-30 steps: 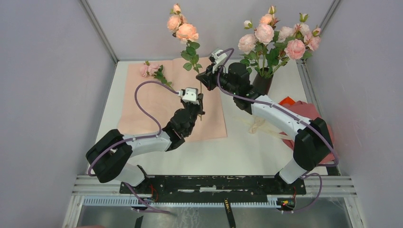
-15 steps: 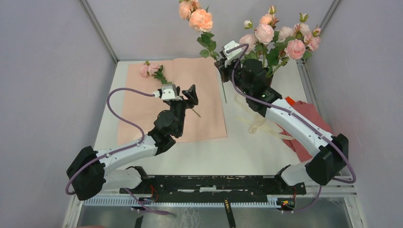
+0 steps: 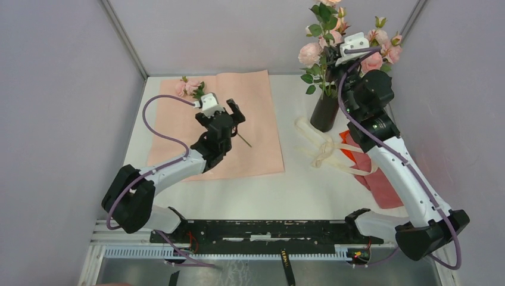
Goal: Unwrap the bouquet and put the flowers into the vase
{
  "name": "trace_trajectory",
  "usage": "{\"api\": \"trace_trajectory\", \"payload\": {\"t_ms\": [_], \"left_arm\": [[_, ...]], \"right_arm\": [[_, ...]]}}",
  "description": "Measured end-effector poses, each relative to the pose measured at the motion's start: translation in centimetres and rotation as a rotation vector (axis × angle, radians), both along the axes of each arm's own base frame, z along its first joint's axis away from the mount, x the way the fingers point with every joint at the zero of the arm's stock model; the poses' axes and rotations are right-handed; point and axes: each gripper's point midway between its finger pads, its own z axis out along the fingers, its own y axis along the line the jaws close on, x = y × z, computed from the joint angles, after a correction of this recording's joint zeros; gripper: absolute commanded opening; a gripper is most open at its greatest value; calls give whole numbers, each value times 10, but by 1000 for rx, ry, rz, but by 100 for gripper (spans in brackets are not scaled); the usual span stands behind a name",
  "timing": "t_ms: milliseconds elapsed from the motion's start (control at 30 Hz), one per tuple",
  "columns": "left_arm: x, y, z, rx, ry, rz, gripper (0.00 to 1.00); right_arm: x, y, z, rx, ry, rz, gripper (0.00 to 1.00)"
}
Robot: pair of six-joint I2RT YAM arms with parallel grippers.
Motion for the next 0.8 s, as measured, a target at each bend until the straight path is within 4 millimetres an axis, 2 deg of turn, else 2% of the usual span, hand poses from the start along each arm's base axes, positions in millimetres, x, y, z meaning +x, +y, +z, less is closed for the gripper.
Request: {"api": "trace_trajectory", "payload": {"t_ms": [133,333,500,600,800], "left_arm": [[12,23,-14,-68,50,35,99],[10,16,-27,-102,96,3,98],[11,13,-35,-94,117,-8,98],[13,12,-47,-80,141,-10,97],[19,4,-69,-55,193,-27,96]], "right_arm": [[12,-23,-1,-12,-4,-52,0],[49,-34,-32,-49,67,-84,0],[74,-40,-49,-68,109,-90,0],[84,-44,-50,-66,117,-89,0],[85,-49,-39,-50,99,-86,0]]}}
